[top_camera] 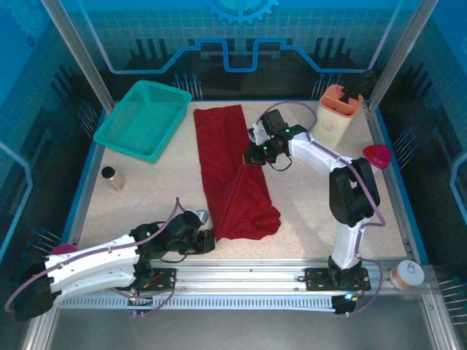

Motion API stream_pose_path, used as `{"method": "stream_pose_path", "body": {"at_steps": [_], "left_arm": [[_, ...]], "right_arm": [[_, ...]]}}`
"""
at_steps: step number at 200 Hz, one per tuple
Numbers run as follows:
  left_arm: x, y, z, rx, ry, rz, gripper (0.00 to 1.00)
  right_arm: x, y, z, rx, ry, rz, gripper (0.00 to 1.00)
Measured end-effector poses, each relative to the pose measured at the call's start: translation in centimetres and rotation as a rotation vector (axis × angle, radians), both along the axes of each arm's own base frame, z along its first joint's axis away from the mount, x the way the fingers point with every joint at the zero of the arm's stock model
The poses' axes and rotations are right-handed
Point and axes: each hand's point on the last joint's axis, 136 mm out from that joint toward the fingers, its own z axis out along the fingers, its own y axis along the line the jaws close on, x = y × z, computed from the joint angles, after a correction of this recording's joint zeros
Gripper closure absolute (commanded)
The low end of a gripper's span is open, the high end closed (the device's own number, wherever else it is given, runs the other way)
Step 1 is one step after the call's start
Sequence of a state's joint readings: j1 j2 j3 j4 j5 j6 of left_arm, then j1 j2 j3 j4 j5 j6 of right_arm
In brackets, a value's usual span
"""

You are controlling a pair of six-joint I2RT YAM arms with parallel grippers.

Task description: Fold the inside-out t-shirt

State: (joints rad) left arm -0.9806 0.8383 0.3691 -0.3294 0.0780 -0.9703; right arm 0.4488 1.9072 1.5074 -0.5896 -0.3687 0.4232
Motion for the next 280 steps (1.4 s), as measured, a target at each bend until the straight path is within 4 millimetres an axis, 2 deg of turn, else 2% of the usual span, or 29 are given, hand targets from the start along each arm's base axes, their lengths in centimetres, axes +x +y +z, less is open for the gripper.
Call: {"method": "stream_pose_path", "body": {"at_steps": [13,23,30,38,44,65,83,104,124,155,179,208,223,248,259,280], "left_arm": [[-0.4,-0.1,-0.8,0.012,0.030,-0.016,0.64],[-0.9,-0.1,-1.6,0.027,0.066,-0.029,0.52],[-1.2,-0.2,-1.9,0.032,0.087,-0.039,0.46],[-1.5,-0.5,-2.1,0.027,0.106,-0.054,0.45],[-1.6,-0.7,-2.1,0.018,0.115,-0.062,0.44],[-1.9,-1.4,-1.6,-0.017,0.122,-0.086,0.44],[-2.0,-1.5,-1.3,-0.026,0.122,-0.091,0.44],[-1.8,-1.3,-1.3,-0.013,0.118,-0.084,0.49],[-1.4,-1.0,-1.3,0.015,0.101,-0.074,0.67],[-0.7,-0.5,-2.0,0.054,0.095,-0.051,0.82],[-0.6,-0.3,-2.4,0.070,0.098,-0.045,0.87],[-0.3,-0.1,-2.6,0.078,0.099,-0.032,0.95],[-0.1,0.0,-2.7,0.083,0.092,-0.026,1.00],[0.2,0.4,-2.8,0.090,0.088,-0.005,1.00],[0.3,0.7,-2.9,0.093,0.087,0.003,1.00],[0.3,1.8,-3.0,0.118,0.081,0.036,1.00]], "right_arm": [[0.2,-0.6,-0.7,-0.041,-0.006,-0.012,0.82],[0.2,-1.1,-1.5,-0.075,-0.005,-0.020,0.80],[0.0,-1.5,-2.3,-0.097,0.003,-0.023,0.73],[-0.5,-2.1,-3.4,-0.123,0.019,-0.024,0.63],[-1.2,-2.5,-4.3,-0.145,0.035,-0.022,0.59],[-3.8,-4.5,-7.1,-0.226,0.092,-0.020,0.57],[-6.5,-5.9,-7.5,-0.262,0.109,0.000,0.56],[-8.5,-6.2,-5.8,-0.242,0.069,0.048,0.54],[-9.3,-5.0,-4.2,-0.221,0.006,0.113,0.52],[-10.6,-3.1,-4.3,-0.231,-0.026,0.203,0.50],[-10.6,-2.8,-4.6,-0.235,-0.030,0.217,0.49],[-9.1,-1.7,-5.4,-0.240,-0.032,0.202,0.50],[-8.0,-1.3,-6.3,-0.273,-0.043,0.201,0.60],[-6.6,-0.8,-7.9,-0.337,-0.052,0.216,0.99],[-6.2,-0.8,-8.2,-0.357,-0.054,0.216,1.00],[-5.4,-0.9,-7.6,-0.357,-0.074,0.205,1.00]]}}
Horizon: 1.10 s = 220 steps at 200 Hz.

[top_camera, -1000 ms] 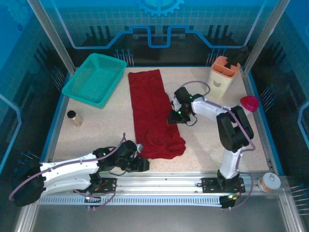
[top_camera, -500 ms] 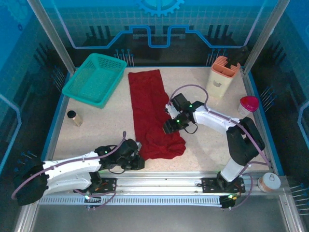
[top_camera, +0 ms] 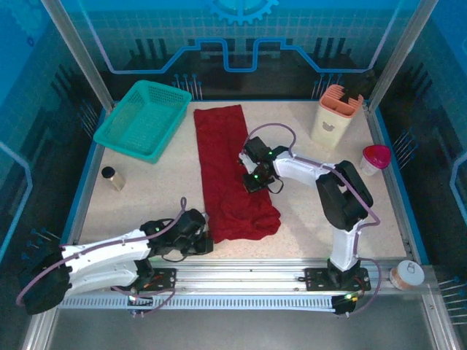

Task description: Fold the inside-out t-shirt

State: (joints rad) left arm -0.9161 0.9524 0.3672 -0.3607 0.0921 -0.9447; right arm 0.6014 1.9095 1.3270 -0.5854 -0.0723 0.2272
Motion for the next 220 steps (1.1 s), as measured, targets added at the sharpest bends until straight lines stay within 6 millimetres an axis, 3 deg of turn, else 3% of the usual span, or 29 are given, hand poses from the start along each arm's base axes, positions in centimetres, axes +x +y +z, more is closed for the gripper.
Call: {"method": "stream_pose_path", "body": {"at_steps": [17,45,58,64,75,80,89,108,120,133,147,161,175,190,220], "left_arm": [[0.2,1.2,-0.1,0.002,-0.010,0.054,1.00],[-0.1,1.8,0.2,-0.063,-0.028,0.089,1.00],[-0.2,1.5,0.8,-0.098,-0.035,0.080,1.00],[-0.3,1.3,1.1,-0.115,-0.036,0.072,1.00],[-0.5,0.9,1.6,-0.142,-0.033,0.052,0.66],[-0.6,0.6,1.7,-0.154,-0.032,0.043,0.54],[-0.7,0.3,2.0,-0.173,-0.029,0.027,0.45],[-0.9,-0.1,2.3,-0.177,-0.027,-0.008,0.38],[-0.6,-0.4,2.5,-0.165,-0.037,-0.023,0.36],[-0.1,-0.6,2.7,-0.139,-0.049,-0.039,0.36],[0.5,-0.7,2.6,-0.101,-0.062,-0.048,0.36],[1.1,-0.7,2.3,-0.070,-0.069,-0.051,0.37],[1.5,-0.6,1.7,-0.047,-0.067,-0.053,0.40],[1.9,-0.5,1.0,-0.026,-0.056,-0.045,0.45],[2.3,-0.4,-0.3,0.005,-0.030,-0.045,0.58]], "right_arm": [[1.7,-0.1,1.5,0.042,-0.020,-0.032,1.00],[6.2,-1.1,4.3,0.146,-0.075,-0.105,1.00],[7.5,-1.5,4.4,0.191,-0.078,-0.132,0.73],[7.8,-1.6,4.0,0.208,-0.068,-0.149,0.67],[7.7,-1.8,2.8,0.216,-0.048,-0.167,0.62],[7.4,-1.9,2.0,0.213,-0.035,-0.174,0.61],[6.4,-2.3,0.5,0.197,-0.003,-0.199,0.61],[3.9,-3.8,-2.1,0.145,0.049,-0.240,0.60],[2.3,-4.8,-2.3,0.124,0.047,-0.251,0.57],[0.4,-5.5,-0.7,0.104,0.008,-0.242,0.55],[-1.4,-5.4,2.3,0.108,-0.067,-0.200,0.54],[-2.9,-4.3,5.8,0.142,-0.165,-0.140,0.53],[-4.6,-2.8,7.7,0.177,-0.221,-0.070,0.53],[-6.5,-1.4,7.3,0.174,-0.214,-0.006,0.53],[-8.6,-0.9,3.3,0.083,-0.135,0.046,0.52]]}}
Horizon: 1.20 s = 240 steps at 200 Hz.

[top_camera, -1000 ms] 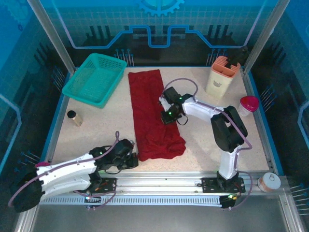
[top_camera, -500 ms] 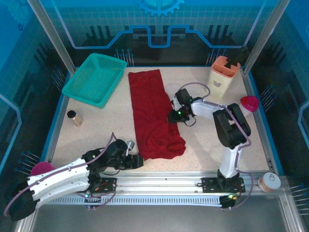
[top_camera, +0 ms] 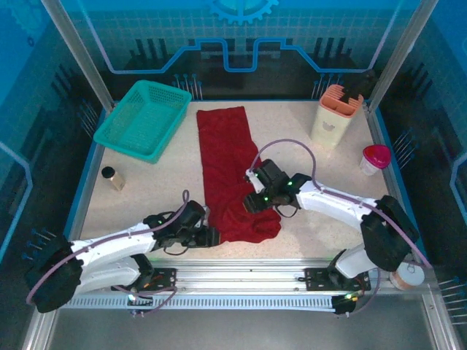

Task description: Fold the inside-out t-shirt

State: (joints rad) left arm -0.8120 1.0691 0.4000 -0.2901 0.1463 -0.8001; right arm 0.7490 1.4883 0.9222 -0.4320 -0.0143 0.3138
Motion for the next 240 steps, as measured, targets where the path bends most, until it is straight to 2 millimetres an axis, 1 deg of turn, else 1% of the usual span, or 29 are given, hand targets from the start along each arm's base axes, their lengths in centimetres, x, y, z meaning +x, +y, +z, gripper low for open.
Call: {"method": "stream_pose_path", "body": {"at_steps": [9,27,37,52,57,67,74,87,102,118,127,145,148,154,156,167,170,171,173,174,175,177,178,186,193,204,217,229,240], "left_arm": [[0.0,0.1,-0.3,0.008,0.004,-0.004,0.63],[0.1,0.0,-0.4,0.009,0.000,-0.013,0.78],[0.3,-0.1,-0.2,-0.001,-0.002,-0.005,0.88],[0.6,-0.4,0.0,-0.014,-0.014,-0.007,1.00],[0.6,-0.4,0.0,-0.015,-0.018,-0.007,1.00],[0.7,-0.5,0.1,-0.020,-0.020,-0.008,1.00],[0.7,-0.6,0.2,-0.027,-0.022,-0.008,1.00],[0.6,-0.7,0.5,-0.058,-0.023,-0.007,1.00],[0.6,-1.0,1.4,-0.124,-0.012,0.022,1.00],[0.4,-1.6,3.1,-0.251,0.019,0.082,1.00],[0.3,-2.0,4.3,-0.333,0.043,0.119,1.00],[-0.5,-2.3,6.1,-0.415,0.097,0.152,1.00],[-0.6,-2.3,6.3,-0.423,0.107,0.158,0.96],[-0.8,-2.3,6.7,-0.437,0.125,0.165,0.82],[-0.9,-2.3,6.8,-0.441,0.132,0.165,0.79],[-1.4,-2.4,7.2,-0.464,0.176,0.179,0.76],[-1.5,-2.5,7.2,-0.468,0.185,0.178,0.74],[-1.6,-2.5,7.2,-0.469,0.188,0.178,0.73],[-1.7,-2.5,7.2,-0.473,0.199,0.182,0.70],[-1.7,-2.5,7.2,-0.474,0.203,0.184,0.69],[-1.7,-2.6,7.3,-0.477,0.210,0.186,0.68],[-1.8,-2.6,7.3,-0.480,0.214,0.185,0.65],[-1.9,-2.6,7.3,-0.482,0.219,0.184,0.62],[-2.1,-2.8,7.3,-0.495,0.248,0.189,0.47],[-2.4,-2.8,7.2,-0.501,0.270,0.191,0.41],[-2.7,-2.7,6.9,-0.495,0.299,0.201,0.38],[-3.0,-2.5,6.7,-0.475,0.303,0.194,0.36],[-2.9,-2.1,6.8,-0.451,0.291,0.193,0.39],[-2.0,-1.7,7.4,-0.434,0.252,0.208,0.44]], "right_arm": [[-0.4,-0.3,-0.8,-0.022,0.020,0.002,0.52],[-0.8,-0.6,-1.7,-0.052,0.044,0.004,0.52],[-1.0,-0.6,-1.9,-0.059,0.048,0.008,0.53],[-1.3,-0.4,-2.5,-0.074,0.063,0.019,0.58],[-1.4,-0.4,-2.8,-0.080,0.070,0.019,0.67],[-1.6,-0.3,-3.5,-0.097,0.084,0.024,0.89],[-1.6,-0.3,-3.9,-0.112,0.093,0.023,1.00],[-1.4,-0.5,-4.6,-0.143,0.103,0.013,1.00],[-1.1,-1.0,-4.4,-0.160,0.111,-0.012,1.00],[0.1,-1.4,-3.4,-0.150,0.118,-0.052,1.00],[1.2,-1.7,-2.6,-0.132,0.120,-0.082,1.00],[3.4,-2.4,-1.1,-0.090,0.112,-0.137,1.00],[3.7,-2.5,-0.9,-0.082,0.114,-0.145,1.00],[4.1,-2.6,-0.7,-0.067,0.117,-0.153,1.00],[4.2,-2.7,-0.6,-0.063,0.119,-0.155,1.00],[4.3,-2.6,-0.8,-0.052,0.135,-0.154,1.00],[4.2,-2.6,-1.0,-0.051,0.141,-0.154,0.95],[4.2,-2.7,-1.0,-0.052,0.143,-0.154,0.95],[4.2,-2.7,-1.2,-0.052,0.149,-0.153,0.89],[4.2,-2.7,-1.2,-0.053,0.150,-0.154,0.89],[4.2,-2.7,-1.3,-0.053,0.151,-0.154,0.84],[4.1,-2.7,-1.5,-0.054,0.157,-0.152,0.83],[4.1,-2.7,-1.5,-0.055,0.158,-0.152,0.80],[3.9,-2.7,-2.2,-0.060,0.177,-0.151,0.71],[3.6,-2.9,-2.7,-0.061,0.196,-0.154,0.64],[3.0,-3.5,-3.4,-0.069,0.215,-0.152,0.58],[2.4,-4.0,-3.5,-0.070,0.212,-0.139,0.57],[1.6,-4.1,-2.4,-0.060,0.172,-0.108,0.57],[0.7,-3.6,-0.5,-0.036,0.097,-0.049,0.57]]}}
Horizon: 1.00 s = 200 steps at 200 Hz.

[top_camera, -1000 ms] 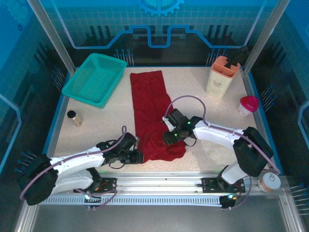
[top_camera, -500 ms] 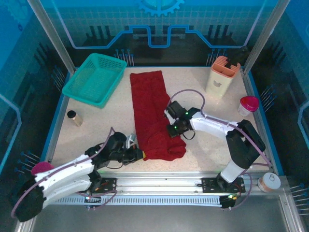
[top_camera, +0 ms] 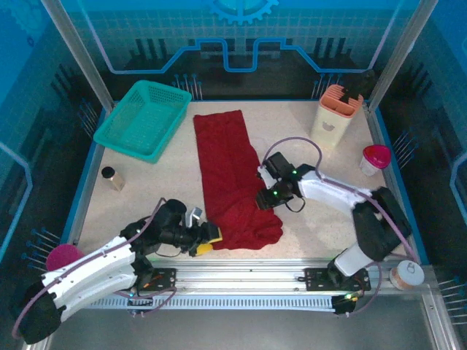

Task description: Fold the inside-out t-shirt

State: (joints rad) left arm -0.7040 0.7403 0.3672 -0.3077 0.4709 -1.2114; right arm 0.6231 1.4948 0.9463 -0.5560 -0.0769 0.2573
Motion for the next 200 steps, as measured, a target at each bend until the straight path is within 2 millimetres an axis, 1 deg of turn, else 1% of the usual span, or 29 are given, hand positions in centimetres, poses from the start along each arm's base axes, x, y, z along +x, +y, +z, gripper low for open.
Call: {"method": "stream_pose_path", "body": {"at_steps": [10,17,24,28,35,40,49,53,55,56,69,82,89,107,120,132,146,158,183,194,200], "left_arm": [[1.4,0.4,0.9,0.014,-0.047,0.025,0.45],[2.7,0.9,1.6,0.027,-0.082,0.054,0.45],[4.1,1.3,2.1,0.042,-0.113,0.081,0.44],[5.2,1.7,2.3,0.058,-0.132,0.102,0.44],[6.8,2.2,2.5,0.084,-0.152,0.127,0.44],[7.9,2.5,2.6,0.106,-0.166,0.140,0.44],[10.0,3.1,2.4,0.160,-0.182,0.158,0.44],[10.9,3.1,2.2,0.182,-0.190,0.159,0.45],[11.3,3.1,2.1,0.195,-0.193,0.156,0.45],[11.4,3.1,2.1,0.198,-0.195,0.156,0.45],[13.8,2.8,1.1,0.261,-0.215,0.133,0.46],[15.9,2.3,-0.3,0.315,-0.219,0.102,0.49],[16.8,2.1,-1.3,0.344,-0.214,0.086,0.51],[18.6,1.9,-4.0,0.419,-0.190,0.056,0.56],[19.7,2.1,-5.7,0.474,-0.182,0.040,0.58],[20.5,2.3,-6.7,0.513,-0.184,0.028,0.59],[21.6,2.4,-7.0,0.544,-0.200,0.026,0.60],[22.7,2.4,-6.9,0.563,-0.223,0.029,0.61],[24.8,2.3,-7.0,0.567,-0.242,0.042,0.62],[25.4,2.4,-7.5,0.567,-0.237,0.046,0.63],[25.7,2.5,-7.9,0.568,-0.231,0.049,0.64]], "right_arm": [[-1.0,1.2,2.1,0.040,-0.093,0.085,0.57],[-2.2,2.5,3.6,0.076,-0.172,0.175,0.57],[-3.8,3.8,4.7,0.113,-0.243,0.276,0.57],[-5.0,4.8,5.3,0.141,-0.286,0.349,0.57],[-7.0,5.9,5.6,0.182,-0.330,0.461,0.57],[-8.4,6.5,5.5,0.208,-0.351,0.534,0.57],[-10.8,7.3,4.8,0.244,-0.383,0.666,0.55],[-11.9,7.5,4.3,0.258,-0.389,0.721,0.54],[-12.7,7.6,3.9,0.267,-0.391,0.765,0.54],[-12.7,7.6,3.9,0.267,-0.391,0.765,0.54],[-16.3,8.0,2.2,0.311,-0.393,0.948,0.52],[-18.7,8.5,1.1,0.339,-0.402,1.089,0.52],[-19.5,8.9,0.6,0.345,-0.408,1.146,0.52],[-19.9,10.1,-0.9,0.328,-0.429,1.246,0.51],[-19.6,10.7,-2.1,0.297,-0.448,1.290,0.50],[-19.0,11.2,-3.0,0.271,-0.470,1.309,0.49],[-18.1,11.8,-3.7,0.243,-0.497,1.312,0.47],[-17.4,12.3,-3.9,0.239,-0.516,1.303,0.46],[-14.8,13.3,-3.9,0.248,-0.540,1.241,0.47],[-13.4,13.7,-4.4,0.241,-0.542,1.209,0.49],[-12.8,13.9,-4.7,0.235,-0.542,1.196,0.54]]}}
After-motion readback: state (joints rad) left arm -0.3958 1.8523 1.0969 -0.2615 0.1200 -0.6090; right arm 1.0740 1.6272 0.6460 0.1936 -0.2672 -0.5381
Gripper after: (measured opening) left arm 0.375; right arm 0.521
